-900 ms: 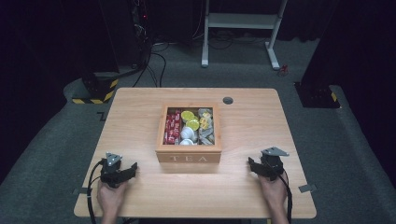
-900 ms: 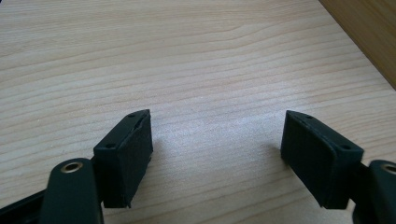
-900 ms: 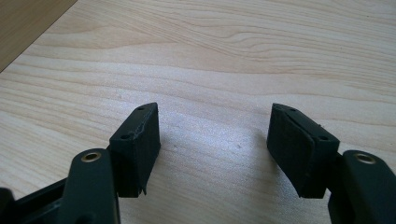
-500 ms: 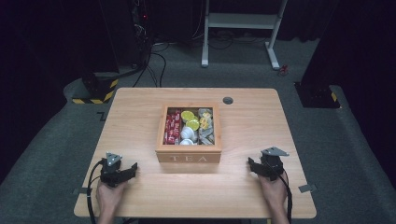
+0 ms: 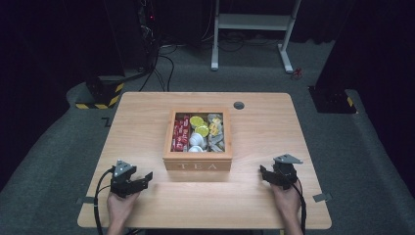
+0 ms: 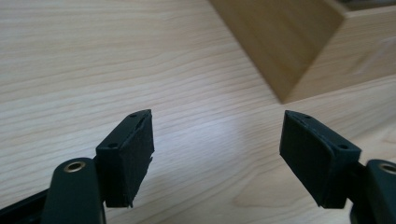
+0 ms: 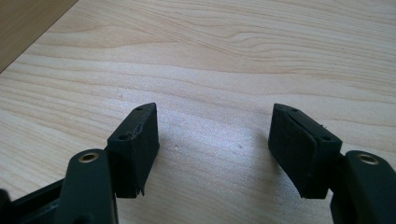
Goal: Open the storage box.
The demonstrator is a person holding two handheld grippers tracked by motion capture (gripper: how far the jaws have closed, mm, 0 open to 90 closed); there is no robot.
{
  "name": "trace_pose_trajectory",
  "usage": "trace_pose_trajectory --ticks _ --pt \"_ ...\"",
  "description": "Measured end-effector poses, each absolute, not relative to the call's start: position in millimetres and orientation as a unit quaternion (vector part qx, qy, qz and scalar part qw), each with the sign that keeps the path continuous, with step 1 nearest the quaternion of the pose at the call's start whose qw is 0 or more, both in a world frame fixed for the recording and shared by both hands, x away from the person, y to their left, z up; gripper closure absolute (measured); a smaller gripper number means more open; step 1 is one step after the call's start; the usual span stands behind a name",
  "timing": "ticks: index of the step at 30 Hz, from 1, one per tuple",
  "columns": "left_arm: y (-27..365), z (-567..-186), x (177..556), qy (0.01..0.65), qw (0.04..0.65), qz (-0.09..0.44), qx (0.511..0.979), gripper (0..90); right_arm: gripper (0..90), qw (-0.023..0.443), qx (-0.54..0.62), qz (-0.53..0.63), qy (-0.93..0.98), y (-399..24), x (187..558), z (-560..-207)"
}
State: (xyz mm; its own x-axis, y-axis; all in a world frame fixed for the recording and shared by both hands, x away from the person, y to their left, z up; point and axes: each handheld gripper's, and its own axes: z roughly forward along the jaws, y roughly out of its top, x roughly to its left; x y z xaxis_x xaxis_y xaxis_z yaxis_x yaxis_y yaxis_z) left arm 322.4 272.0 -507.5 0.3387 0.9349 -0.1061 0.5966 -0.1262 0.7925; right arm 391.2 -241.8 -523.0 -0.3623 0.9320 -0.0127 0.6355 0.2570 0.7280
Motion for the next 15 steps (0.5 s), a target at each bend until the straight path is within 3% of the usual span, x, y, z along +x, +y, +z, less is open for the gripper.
trace_pose_trajectory --ticks 15 --pt "238 -489 321 0.477 0.416 0.216 0.744 34.4 32.8 0.228 0.516 0.324 0.759 -242 391 -523"
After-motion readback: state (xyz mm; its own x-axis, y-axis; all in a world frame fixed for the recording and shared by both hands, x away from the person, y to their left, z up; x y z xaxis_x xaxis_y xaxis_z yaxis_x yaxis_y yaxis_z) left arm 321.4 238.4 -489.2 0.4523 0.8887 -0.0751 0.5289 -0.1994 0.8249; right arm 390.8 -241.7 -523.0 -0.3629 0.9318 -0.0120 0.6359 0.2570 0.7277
